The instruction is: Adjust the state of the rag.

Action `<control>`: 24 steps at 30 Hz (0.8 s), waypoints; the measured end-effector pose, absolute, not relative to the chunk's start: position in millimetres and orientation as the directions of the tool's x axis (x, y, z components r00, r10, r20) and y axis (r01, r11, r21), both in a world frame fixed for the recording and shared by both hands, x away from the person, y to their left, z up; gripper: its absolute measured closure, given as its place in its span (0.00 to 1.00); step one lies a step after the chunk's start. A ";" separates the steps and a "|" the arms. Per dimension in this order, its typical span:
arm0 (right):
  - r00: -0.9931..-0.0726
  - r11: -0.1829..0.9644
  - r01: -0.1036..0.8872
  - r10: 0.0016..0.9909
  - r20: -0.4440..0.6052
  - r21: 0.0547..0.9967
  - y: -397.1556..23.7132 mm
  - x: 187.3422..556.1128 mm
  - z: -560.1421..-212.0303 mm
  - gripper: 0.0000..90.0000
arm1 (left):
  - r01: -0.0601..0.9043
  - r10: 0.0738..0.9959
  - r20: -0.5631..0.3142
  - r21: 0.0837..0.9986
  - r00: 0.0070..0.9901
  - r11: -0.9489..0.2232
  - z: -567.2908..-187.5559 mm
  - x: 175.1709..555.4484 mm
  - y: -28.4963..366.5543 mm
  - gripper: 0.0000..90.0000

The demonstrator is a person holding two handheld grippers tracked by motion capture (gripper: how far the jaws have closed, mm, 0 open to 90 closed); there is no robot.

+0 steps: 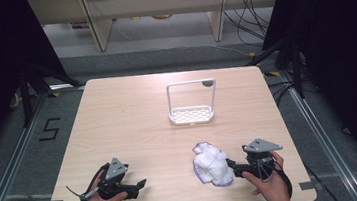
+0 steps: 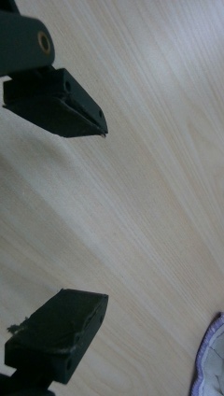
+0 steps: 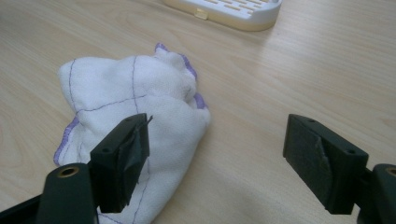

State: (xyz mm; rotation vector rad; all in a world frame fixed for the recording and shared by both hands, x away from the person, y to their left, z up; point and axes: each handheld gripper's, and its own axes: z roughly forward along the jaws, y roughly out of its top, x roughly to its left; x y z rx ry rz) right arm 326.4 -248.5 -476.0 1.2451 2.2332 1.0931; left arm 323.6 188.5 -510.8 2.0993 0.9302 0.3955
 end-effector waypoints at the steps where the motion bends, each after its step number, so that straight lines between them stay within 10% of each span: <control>1: -0.545 0.312 0.561 0.836 0.058 0.767 -248.6 326.6 -475.7 0.23 | 0.484 0.727 -0.030 0.765 0.686 -0.425 -510.4 323.3 189.0 0.17; 24: -0.696 0.468 0.427 0.717 -0.050 0.774 -196.3 324.6 -450.4 0.39 | 0.491 0.729 -0.035 0.761 0.683 -0.424 -512.6 324.8 188.7 0.17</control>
